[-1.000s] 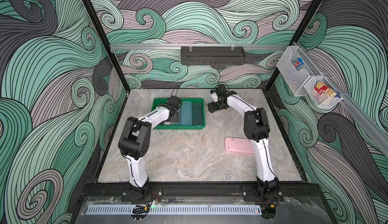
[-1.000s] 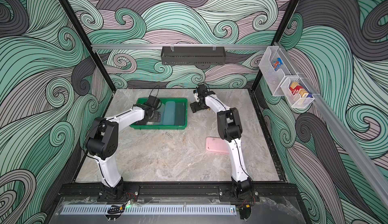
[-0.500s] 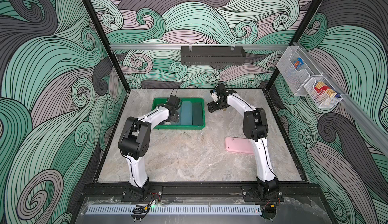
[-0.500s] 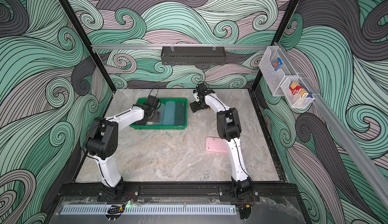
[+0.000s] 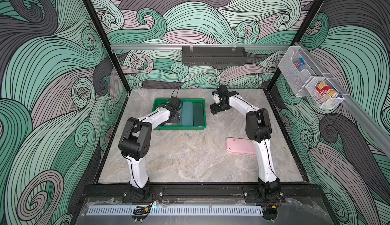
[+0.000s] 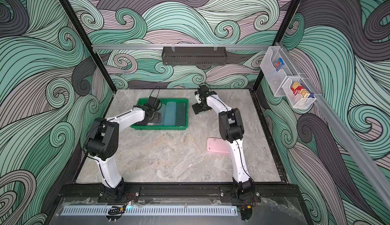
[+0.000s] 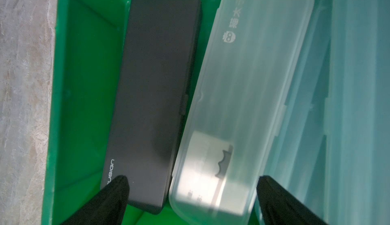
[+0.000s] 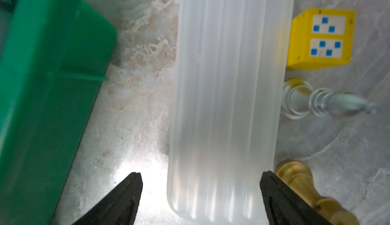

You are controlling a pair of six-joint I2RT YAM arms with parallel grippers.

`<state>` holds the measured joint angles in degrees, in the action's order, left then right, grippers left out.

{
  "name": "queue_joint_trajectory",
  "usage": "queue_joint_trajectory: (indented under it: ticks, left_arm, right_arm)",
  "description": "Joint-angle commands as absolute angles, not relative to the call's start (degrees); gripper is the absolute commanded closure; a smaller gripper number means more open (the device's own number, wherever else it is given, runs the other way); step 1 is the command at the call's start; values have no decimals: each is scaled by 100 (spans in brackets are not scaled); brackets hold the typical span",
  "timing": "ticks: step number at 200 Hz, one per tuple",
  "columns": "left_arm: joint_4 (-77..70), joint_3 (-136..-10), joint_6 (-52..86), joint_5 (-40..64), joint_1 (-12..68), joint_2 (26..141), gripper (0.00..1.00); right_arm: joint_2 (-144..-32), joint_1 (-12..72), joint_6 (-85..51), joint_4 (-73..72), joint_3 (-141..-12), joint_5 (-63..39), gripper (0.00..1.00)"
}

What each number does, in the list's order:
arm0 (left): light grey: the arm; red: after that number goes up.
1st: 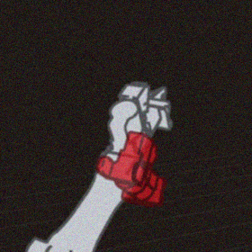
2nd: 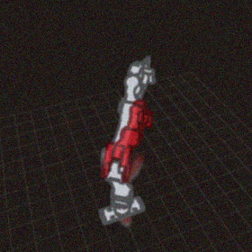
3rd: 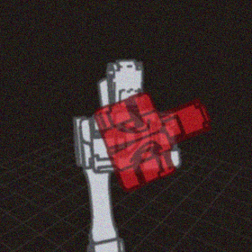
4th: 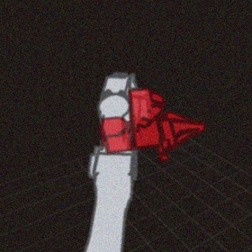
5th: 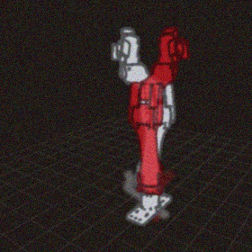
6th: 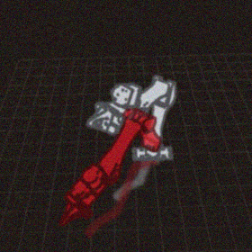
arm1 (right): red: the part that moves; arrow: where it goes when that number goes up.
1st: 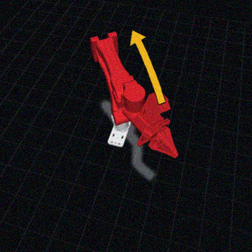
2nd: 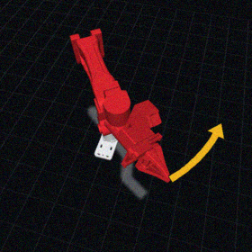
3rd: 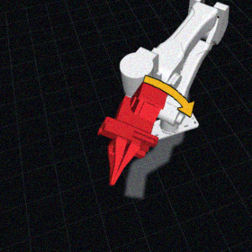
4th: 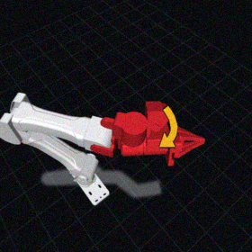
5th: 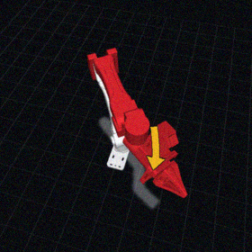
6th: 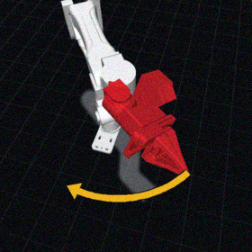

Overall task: Put the pencil case into the storage box
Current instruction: Pick up the pencil case from the center of the board.

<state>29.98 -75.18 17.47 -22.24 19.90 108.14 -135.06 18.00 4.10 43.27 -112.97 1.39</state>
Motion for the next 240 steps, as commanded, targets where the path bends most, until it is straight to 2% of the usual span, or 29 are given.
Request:
queue_joint_trajectory:
  ticks: [1, 93, 101, 115, 126, 151, 240]
  left_arm:
    - [3026, -7415, 1806, -2170, 1942, 10522, 1]
    - [2984, -6788, 1970, -2101, 1995, 9959, 1]
    - [2980, -6747, 1989, -2090, 2010, 9922, 1]
    - [2984, -6700, 2012, -2081, 2030, 9867, 1]
    - [2999, -6680, 2026, -2079, 2048, 9840, 1]
    - [3045, -6654, 2039, -2060, 2065, 9758, 1]
    - [3025, -6594, 1968, -2090, 2059, 9690, 1]
  right_arm:
    - [-13357, 1896, 360, 4781, -10794, 39, 14]
    - [-11786, 2212, 120, 4384, -8592, 185, 15]
    - [-11634, 2235, 95, 4382, -8428, 204, 12]
    - [-11415, 2272, 38, 4331, -8210, 263, 1]
    - [-11272, 2277, -4, 4291, -8099, 285, 1]
    - [-11187, 2268, -70, 4175, -8179, 412, 1]
    - [-12087, 2104, -18, 4184, -9114, 442, 1]
